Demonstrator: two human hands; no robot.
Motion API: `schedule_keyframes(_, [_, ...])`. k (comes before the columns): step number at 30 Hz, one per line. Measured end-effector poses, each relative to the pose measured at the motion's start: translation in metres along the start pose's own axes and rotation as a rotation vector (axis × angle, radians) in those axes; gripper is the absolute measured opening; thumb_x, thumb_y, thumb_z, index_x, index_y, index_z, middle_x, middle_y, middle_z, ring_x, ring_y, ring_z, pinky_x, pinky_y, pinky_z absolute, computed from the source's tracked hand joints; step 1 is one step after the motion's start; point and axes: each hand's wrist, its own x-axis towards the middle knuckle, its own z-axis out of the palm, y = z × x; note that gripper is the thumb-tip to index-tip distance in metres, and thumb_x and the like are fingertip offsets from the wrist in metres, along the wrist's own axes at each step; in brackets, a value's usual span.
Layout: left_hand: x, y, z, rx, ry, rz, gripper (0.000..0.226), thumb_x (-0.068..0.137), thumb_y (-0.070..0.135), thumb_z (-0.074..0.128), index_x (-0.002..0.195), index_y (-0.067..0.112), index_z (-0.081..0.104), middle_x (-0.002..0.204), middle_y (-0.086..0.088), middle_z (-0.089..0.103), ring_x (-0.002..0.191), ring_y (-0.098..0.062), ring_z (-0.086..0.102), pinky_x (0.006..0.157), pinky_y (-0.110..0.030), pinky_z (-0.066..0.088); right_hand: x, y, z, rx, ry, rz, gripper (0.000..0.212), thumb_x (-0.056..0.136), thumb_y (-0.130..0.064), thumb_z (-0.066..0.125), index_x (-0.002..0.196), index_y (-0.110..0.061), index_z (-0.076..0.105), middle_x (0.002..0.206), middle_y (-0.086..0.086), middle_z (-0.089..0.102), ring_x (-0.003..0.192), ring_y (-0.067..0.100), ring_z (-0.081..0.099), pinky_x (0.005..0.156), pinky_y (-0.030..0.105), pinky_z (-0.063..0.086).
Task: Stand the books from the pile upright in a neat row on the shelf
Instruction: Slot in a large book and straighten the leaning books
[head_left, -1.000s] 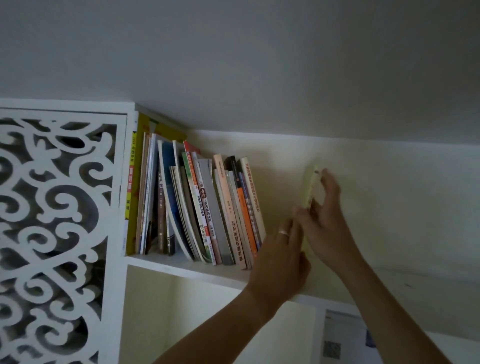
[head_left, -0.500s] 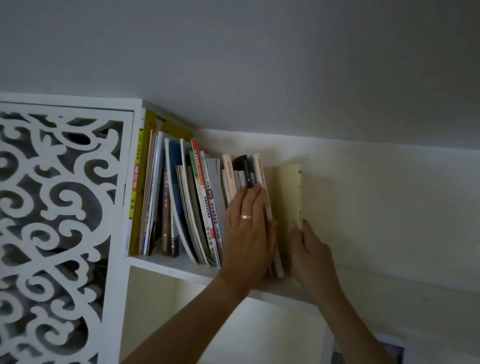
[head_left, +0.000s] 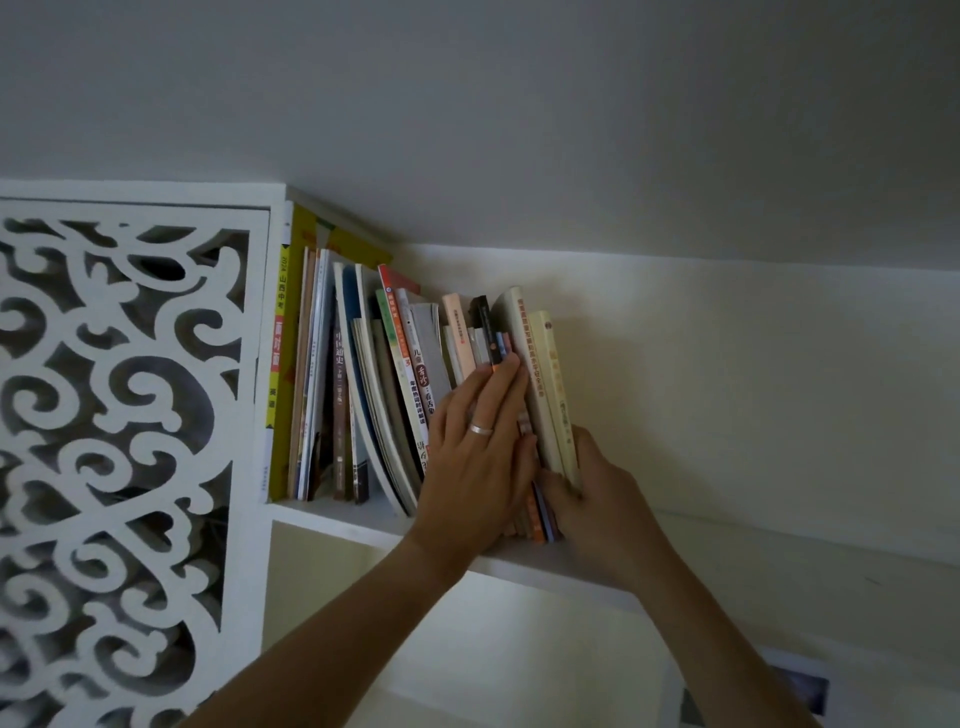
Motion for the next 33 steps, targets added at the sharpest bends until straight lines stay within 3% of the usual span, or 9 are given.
schedule_keyframes(7, [0.005, 0.005, -0.008, 0.109, -0.046, 0.029, 0.06, 0.099, 0.041, 0.052, 0.152, 0.012, 0.05, 0.163, -0.012, 0.038, 0.149, -0.031, 0.034, 0.12, -0.052, 0.029, -0.01, 0.008, 0.003, 0.034, 0.134, 0.033, 0.028, 0.107, -0.029, 0.044, 0.131, -0.013, 0.043, 0.124, 0.006, 0.061, 0.097, 0.014, 0.059, 0.063, -0.001, 0.043])
schedule_keyframes(10, [0.025, 0.011, -0.015, 0.183, -0.012, -0.008, 0.067, 0.095, 0.036, 0.055, 0.154, 0.008, 0.044, 0.157, -0.017, 0.042, 0.145, -0.034, 0.036, 0.118, -0.056, 0.032, -0.011, 0.008, 0.004, 0.029, 0.14, 0.017, 0.026, 0.108, -0.028, 0.044, 0.129, -0.014, 0.042, 0.12, 0.003, 0.058, 0.093, 0.013, 0.059, 0.06, -0.001, 0.042])
schedule_keyframes(13, [0.051, 0.012, -0.025, 0.299, -0.016, -0.059, 0.068, 0.101, 0.036, 0.046, 0.157, 0.0, 0.034, 0.161, -0.023, 0.035, 0.15, -0.04, 0.031, 0.123, -0.06, 0.025, -0.011, 0.009, 0.005, 0.009, 0.126, 0.018, 0.013, 0.107, -0.028, 0.044, 0.117, -0.02, 0.04, 0.104, -0.003, 0.059, 0.079, -0.002, 0.059, 0.056, 0.003, 0.044])
schedule_keyframes(16, [0.067, 0.018, -0.029, 0.484, -0.104, -0.047, 0.067, 0.107, 0.038, 0.037, 0.158, -0.005, 0.027, 0.161, -0.026, 0.031, 0.152, -0.041, 0.028, 0.126, -0.058, 0.021, -0.01, 0.01, 0.006, -0.018, 0.114, 0.037, 0.012, 0.108, -0.032, 0.043, 0.113, -0.022, 0.041, 0.094, -0.003, 0.061, 0.075, 0.002, 0.061, 0.053, 0.01, 0.046])
schedule_keyframes(18, [0.072, 0.021, -0.029, 0.5, -0.117, -0.054, 0.064, 0.105, 0.035, 0.041, 0.155, -0.004, 0.034, 0.156, -0.025, 0.037, 0.148, -0.04, 0.032, 0.124, -0.056, 0.025, -0.01, 0.009, 0.005, -0.01, 0.118, 0.046, 0.015, 0.108, -0.033, 0.042, 0.112, -0.019, 0.042, 0.092, 0.0, 0.063, 0.074, 0.006, 0.062, 0.052, 0.011, 0.045])
schedule_keyframes(24, [0.073, 0.021, -0.03, 0.197, -0.025, -0.146, 0.048, 0.09, 0.027, 0.062, 0.132, 0.005, 0.056, 0.137, -0.019, 0.05, 0.127, -0.035, 0.046, 0.105, -0.047, 0.043, -0.01, 0.004, 0.005, 0.015, 0.094, 0.059, 0.015, 0.108, -0.031, 0.043, 0.113, -0.017, 0.042, 0.091, -0.001, 0.061, 0.074, 0.004, 0.061, 0.051, 0.008, 0.042])
schedule_keyframes(29, [0.075, 0.037, -0.043, -0.416, 0.052, -0.369, 0.017, 0.1, 0.013, 0.062, 0.115, 0.012, 0.052, 0.116, -0.005, 0.04, 0.085, -0.012, 0.05, 0.069, -0.024, 0.056, -0.011, 0.002, 0.002, 0.042, 0.073, 0.08, 0.013, 0.109, -0.031, 0.041, 0.115, -0.019, 0.041, 0.092, -0.003, 0.06, 0.075, 0.002, 0.058, 0.051, 0.006, 0.04])
schedule_keyframes(33, [0.067, 0.057, -0.052, -0.632, 0.204, -0.402, 0.039, 0.092, 0.005, 0.068, 0.123, 0.016, 0.047, 0.121, -0.008, 0.047, 0.086, -0.021, 0.061, 0.061, -0.014, 0.052, -0.01, 0.001, -0.001, 0.07, 0.042, 0.08, 0.015, 0.109, -0.033, 0.04, 0.114, -0.018, 0.042, 0.093, -0.001, 0.063, 0.075, 0.001, 0.06, 0.052, 0.005, 0.04])
